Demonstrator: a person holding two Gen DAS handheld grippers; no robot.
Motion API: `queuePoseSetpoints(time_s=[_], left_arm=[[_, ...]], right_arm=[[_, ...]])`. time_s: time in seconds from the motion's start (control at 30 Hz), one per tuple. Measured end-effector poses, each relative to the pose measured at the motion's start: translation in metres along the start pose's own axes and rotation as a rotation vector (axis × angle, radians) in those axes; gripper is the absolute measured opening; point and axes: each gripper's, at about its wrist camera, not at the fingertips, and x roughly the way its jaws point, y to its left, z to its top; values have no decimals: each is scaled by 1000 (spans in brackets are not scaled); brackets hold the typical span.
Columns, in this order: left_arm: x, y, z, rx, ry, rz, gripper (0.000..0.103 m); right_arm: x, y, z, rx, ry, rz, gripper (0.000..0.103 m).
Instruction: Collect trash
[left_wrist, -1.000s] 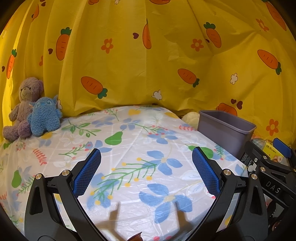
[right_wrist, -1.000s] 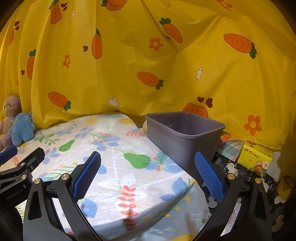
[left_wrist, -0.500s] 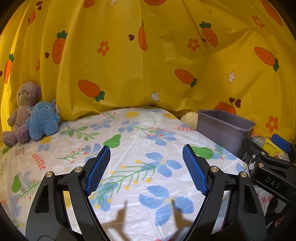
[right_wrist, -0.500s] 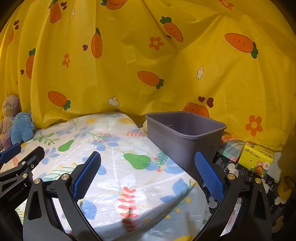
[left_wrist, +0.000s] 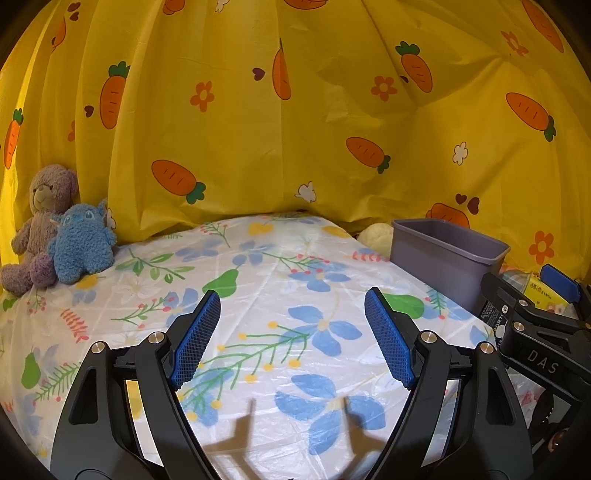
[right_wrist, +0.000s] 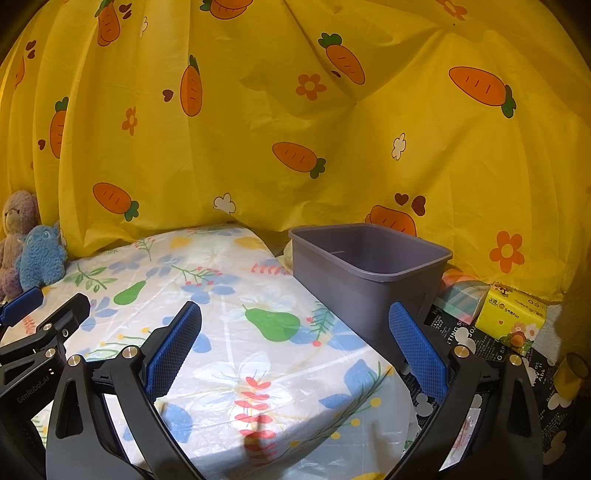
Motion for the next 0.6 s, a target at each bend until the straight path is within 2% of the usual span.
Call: queuePoseSetpoints(time_s=[0.4, 0.47, 0.6], left_arm=[[2, -1, 5, 6, 2, 0, 81], [3, -3, 6, 12, 1, 2, 83], [4, -6, 7, 22, -6, 25, 93]], right_arm=[[4, -8, 6, 21, 1, 0, 98], [4, -9, 6, 26, 2, 2, 98], [7, -12, 6, 36, 7, 3, 98]])
